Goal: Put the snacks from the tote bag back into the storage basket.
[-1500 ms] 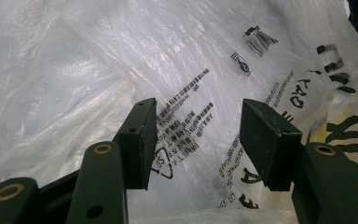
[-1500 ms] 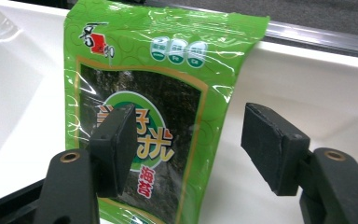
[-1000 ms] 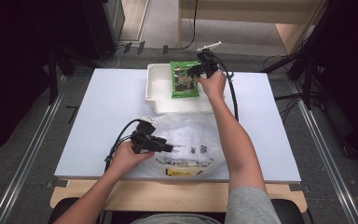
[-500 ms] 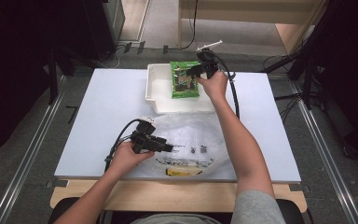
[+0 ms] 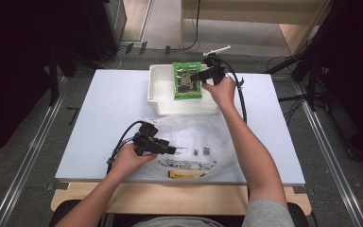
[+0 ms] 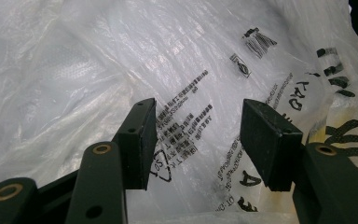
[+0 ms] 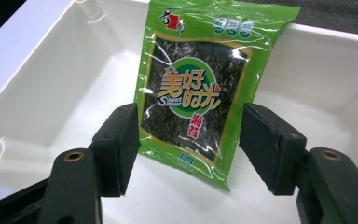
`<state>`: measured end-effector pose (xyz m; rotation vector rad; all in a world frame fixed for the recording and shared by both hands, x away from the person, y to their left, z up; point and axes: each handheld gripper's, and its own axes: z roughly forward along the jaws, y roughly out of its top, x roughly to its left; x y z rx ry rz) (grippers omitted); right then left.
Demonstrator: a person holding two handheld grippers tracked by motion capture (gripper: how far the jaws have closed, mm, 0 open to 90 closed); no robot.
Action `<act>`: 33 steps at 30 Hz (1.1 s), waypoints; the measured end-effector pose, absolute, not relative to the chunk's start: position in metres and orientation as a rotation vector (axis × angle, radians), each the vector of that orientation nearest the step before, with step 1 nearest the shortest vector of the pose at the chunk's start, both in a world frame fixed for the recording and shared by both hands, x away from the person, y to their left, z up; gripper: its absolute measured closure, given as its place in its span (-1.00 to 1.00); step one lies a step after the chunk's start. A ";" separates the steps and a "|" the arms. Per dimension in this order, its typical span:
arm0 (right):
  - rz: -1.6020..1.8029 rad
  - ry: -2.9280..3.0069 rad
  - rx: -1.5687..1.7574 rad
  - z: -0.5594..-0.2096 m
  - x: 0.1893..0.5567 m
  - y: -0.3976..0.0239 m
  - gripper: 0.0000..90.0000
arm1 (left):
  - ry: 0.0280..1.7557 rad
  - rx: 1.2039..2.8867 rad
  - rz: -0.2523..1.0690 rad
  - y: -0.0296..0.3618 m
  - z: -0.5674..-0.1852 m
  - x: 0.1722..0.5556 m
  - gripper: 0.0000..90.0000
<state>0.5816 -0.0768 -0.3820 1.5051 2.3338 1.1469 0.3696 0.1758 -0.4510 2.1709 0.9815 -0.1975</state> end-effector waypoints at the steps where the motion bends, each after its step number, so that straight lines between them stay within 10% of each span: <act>1: 1.149 2.340 1.494 -0.382 0.580 -0.077 -0.13 | 0.981 2.172 -0.198 0.176 -0.451 0.370 0.04; 33: 1.227 2.468 1.295 -0.378 0.513 -0.064 -0.12 | 0.977 2.178 -0.192 0.174 -0.450 0.369 0.04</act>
